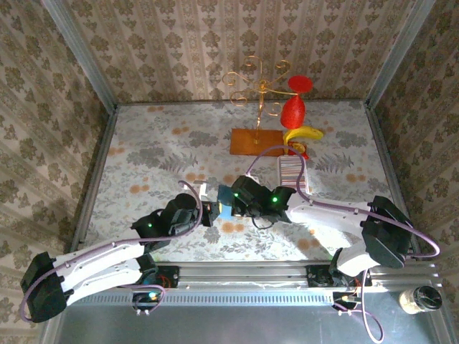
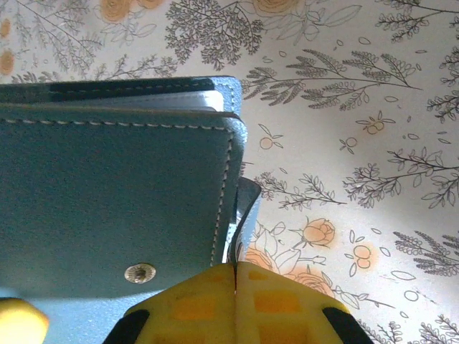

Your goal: Put the credit cards into the card holder

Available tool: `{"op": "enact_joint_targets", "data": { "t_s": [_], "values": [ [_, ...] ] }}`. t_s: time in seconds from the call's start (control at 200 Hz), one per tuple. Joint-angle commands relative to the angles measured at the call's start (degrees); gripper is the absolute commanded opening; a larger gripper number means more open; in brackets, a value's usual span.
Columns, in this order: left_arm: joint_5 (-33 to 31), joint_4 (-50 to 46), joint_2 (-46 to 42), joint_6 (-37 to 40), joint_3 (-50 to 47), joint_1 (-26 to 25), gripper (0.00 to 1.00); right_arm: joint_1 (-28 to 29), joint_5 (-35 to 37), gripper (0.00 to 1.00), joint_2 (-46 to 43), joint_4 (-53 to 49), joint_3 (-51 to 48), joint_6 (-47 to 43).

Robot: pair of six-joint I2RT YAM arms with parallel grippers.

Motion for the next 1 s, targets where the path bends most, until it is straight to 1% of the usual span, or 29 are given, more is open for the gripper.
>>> {"op": "enact_joint_targets", "data": {
  "t_s": [0.0, 0.13, 0.33, 0.465, 0.585, 0.605, 0.66, 0.72, 0.775, 0.81, 0.835, 0.875, 0.95, 0.995],
  "values": [
    [-1.1, 2.0, -0.7, -2.2, -1.1, -0.3, 0.0, -0.1, 2.7, 0.0, -0.2, -2.2, -1.6, 1.0],
    [-1.4, 0.1, 1.5, -4.9, -1.3, -0.3, 0.0, -0.1, 2.5, 0.0, -1.7, -1.6, -3.4, 1.5],
    [1.5, 4.1, 6.8, -9.0, -3.0, -0.5, 0.0, -0.1, 0.2, 0.0, -3.3, 1.3, -7.8, 2.5],
    [2.0, 4.6, 10.9, -10.2, -2.2, -1.0, 0.0, -0.1, -2.3, 0.0, -3.7, 4.4, -10.0, 2.6],
    [1.1, 3.9, 13.0, -11.5, -2.1, -1.1, 0.1, 0.1, -3.9, 0.0, -4.8, 7.3, -11.8, 2.4],
    [0.6, 3.4, 13.1, -11.5, -2.0, -1.1, 0.12, 0.1, -3.9, 0.0, -6.7, 7.7, -12.1, 2.5],
    [-1.1, 1.0, 13.0, -11.9, -1.6, -1.1, 0.2, 0.2, -4.5, 0.0, -8.3, 9.2, -12.9, 2.2],
    [-3.1, -1.9, 12.6, -12.0, -1.1, -1.0, 0.36, 0.4, -5.0, 0.0, -9.7, 10.5, -13.6, 2.0],
    [-5.0, -4.9, 12.2, -12.0, -0.3, -1.0, 0.42, 0.4, -5.5, 0.0, -10.9, 11.5, -14.0, 1.8],
    [-5.6, -5.9, 11.9, -11.5, 0.2, -1.0, 0.48, 0.4, -5.6, 0.0, -11.3, 11.6, -14.1, 1.8],
    [-5.7, -6.3, 11.8, -11.2, 0.4, -1.0, 0.51, 0.4, -5.7, 0.0, -11.6, 11.9, -14.2, 1.7],
    [-5.6, -6.2, 11.5, -10.7, 0.7, -1.0, 0.54, 0.4, -5.8, 0.0, -11.9, 12.3, -14.4, 1.6],
    [-4.1, -3.8, 11.2, -9.6, 0.7, -1.0, 0.62, 0.5, -6.3, 0.0, -12.5, 13.7, -14.8, 1.6],
    [-3.1, -2.5, 11.2, -9.5, 1.0, -1.0, 0.64, 0.5, -6.6, 0.0, -12.8, 14.3, -15.1, 1.6]
  ]
}}
